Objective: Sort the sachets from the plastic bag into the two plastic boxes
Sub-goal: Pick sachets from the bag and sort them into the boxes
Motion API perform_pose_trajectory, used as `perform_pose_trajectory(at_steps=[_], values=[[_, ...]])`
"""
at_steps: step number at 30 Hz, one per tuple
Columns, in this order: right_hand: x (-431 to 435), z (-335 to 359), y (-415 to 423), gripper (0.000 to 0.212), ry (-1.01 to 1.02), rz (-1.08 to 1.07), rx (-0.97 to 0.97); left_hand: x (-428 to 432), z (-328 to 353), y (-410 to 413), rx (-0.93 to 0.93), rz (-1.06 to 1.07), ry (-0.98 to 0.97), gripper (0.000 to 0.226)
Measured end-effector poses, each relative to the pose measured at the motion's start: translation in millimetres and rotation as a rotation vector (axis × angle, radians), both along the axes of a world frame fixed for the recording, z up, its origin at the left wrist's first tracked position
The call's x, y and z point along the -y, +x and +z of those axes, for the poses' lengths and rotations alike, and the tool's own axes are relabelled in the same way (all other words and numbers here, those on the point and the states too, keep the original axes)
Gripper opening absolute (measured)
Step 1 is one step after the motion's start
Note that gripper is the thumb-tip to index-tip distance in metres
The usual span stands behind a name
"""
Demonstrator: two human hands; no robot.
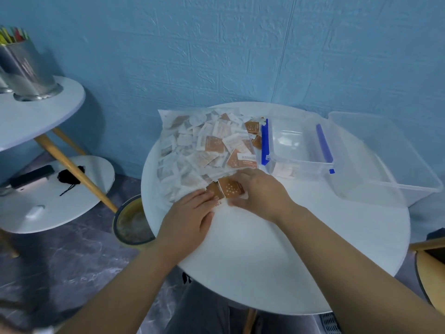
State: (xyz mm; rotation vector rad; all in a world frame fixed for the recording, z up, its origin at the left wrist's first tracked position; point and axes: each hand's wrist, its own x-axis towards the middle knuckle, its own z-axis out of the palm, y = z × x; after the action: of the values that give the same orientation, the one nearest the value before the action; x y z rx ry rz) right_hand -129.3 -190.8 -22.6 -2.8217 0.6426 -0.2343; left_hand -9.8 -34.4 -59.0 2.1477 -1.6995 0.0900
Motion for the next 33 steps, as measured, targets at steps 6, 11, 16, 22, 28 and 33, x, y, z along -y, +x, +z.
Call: perform_pose_trajectory(at_steps=[6, 11, 16, 22, 28, 33], values=[[-4.0, -1.2, 4.1, 0.044, -0.104, -0.016, 0.045, -2.2, 2.3, 2.9, -0.032, 0.018, -0.042, 0.044], [-1.6, -7.3, -8.6, 0.019, -0.042, -0.018, 0.392, -5.0, 0.9, 2.3, -0.045, -0.006, -0.112, 0.039], [1.3, 2.8, -19.5, 0.014, 0.452, -0.296, 0.581, -3.4, 6.5, -3.5, -0.141, 0.062, -0.31, 0.031], [-17.9, 20.9, -27.1, 0.014, 1.075, -0.342, 0.725, 10.3, 26.1, -6.9, -0.666, 0.435, -0.453, 0.016], [-35.8, 12.6, -7.3, 0.007, 1.131, -0.343, 0.669, 10.9, 28.7, -27.6, -1.036, 0.351, -0.403, 0.008], [-33.4, 5.1, 3.3, 0.005, 1.007, -0.284, 0.609, 2.6, 26.7, -13.2, -0.738, 0.237, -0.144, 0.018]])
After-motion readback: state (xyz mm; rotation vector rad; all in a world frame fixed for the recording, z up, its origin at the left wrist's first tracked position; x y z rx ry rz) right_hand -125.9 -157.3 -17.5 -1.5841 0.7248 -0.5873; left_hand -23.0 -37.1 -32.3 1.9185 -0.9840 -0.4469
